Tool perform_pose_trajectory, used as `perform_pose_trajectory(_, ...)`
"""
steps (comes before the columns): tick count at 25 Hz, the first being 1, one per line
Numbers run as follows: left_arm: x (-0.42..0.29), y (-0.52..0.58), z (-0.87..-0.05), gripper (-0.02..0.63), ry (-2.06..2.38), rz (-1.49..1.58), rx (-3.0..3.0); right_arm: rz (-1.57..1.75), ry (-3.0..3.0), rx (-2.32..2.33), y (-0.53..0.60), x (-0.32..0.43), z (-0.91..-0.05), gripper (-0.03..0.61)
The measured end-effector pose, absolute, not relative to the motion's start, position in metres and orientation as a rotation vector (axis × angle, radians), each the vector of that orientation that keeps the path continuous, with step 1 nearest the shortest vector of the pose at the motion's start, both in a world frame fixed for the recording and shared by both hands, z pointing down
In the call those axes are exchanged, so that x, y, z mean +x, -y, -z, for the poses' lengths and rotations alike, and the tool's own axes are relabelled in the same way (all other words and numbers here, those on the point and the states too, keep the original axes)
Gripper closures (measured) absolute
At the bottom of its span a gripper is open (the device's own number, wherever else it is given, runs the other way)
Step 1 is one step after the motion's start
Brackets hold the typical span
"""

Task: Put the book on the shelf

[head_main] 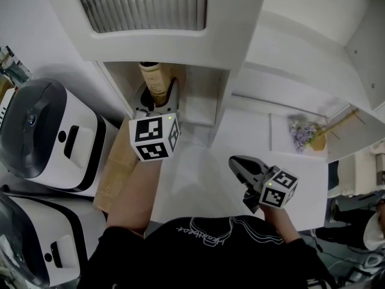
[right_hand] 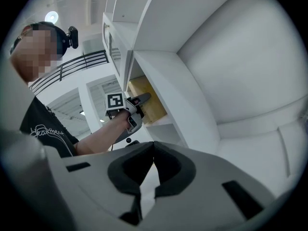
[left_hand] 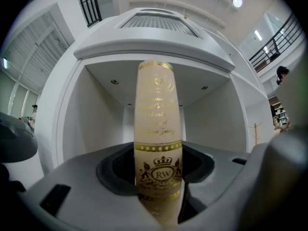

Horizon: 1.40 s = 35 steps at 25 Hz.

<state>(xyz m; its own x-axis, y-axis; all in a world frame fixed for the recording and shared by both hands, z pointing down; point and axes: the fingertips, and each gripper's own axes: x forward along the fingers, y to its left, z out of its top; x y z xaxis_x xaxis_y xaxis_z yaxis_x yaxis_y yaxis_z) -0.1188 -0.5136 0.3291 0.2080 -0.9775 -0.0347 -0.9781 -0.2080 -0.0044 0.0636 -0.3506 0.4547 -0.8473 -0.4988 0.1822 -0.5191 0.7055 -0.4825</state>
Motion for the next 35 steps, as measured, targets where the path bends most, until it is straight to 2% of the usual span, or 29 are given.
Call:
perform_pose_trajectory(20,-0.115,0.529,-0.345,0.400,-1.911,0.033,-2.580,-0.819,2.853,0.846,0.349,0.059,-0.448,0.572)
perform_pose_trajectory(25,-0.119,0.494,-0.361,0.399,-1.879,0.174,-2.665,-0.767,2.856,0.787,0.334,0.043,-0.442,0.572)
perform_pose_trajectory(35,-0.105,0.369,-0.376,0.402,-1.682,0.194,-2.897,-0.686,2.910,0.713,0.288,0.017,-0.419,0.572)
